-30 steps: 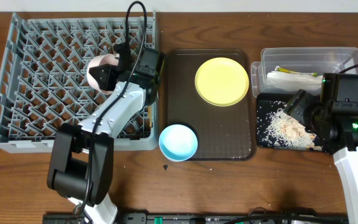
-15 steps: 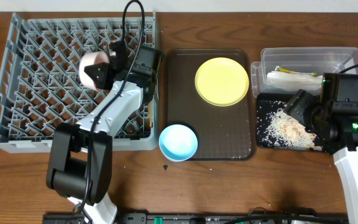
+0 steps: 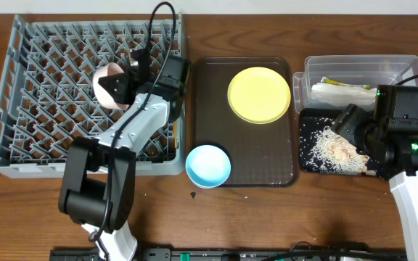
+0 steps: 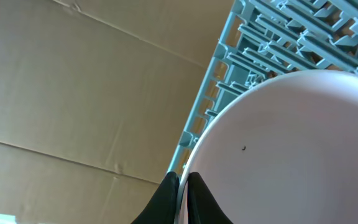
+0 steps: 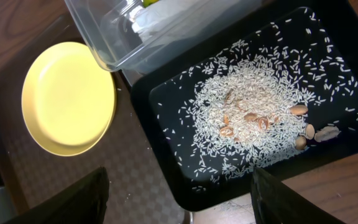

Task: Sort waste into correct bins and load items into the dishwasher
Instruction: 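Tilt the pink bowl upright in the rack and release, then reach the right gripper to the light-blue bowl and grasp its rim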

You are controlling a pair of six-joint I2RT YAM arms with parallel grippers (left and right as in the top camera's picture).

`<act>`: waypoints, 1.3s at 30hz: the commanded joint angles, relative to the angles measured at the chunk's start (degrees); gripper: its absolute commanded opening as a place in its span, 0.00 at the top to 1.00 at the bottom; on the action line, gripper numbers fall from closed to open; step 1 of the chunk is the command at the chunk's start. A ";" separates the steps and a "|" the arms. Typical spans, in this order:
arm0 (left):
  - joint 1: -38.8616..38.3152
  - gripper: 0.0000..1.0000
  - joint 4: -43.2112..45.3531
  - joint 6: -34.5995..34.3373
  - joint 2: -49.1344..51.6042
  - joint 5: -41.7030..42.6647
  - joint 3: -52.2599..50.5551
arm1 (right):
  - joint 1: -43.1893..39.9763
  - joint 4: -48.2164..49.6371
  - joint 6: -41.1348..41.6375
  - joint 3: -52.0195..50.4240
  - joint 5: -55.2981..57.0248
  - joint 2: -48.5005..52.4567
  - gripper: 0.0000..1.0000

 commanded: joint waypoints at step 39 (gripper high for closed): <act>-12.22 0.54 -25.42 -17.00 -25.27 79.84 0.72 | 1.70 0.90 -15.98 -0.33 -18.97 -0.33 0.43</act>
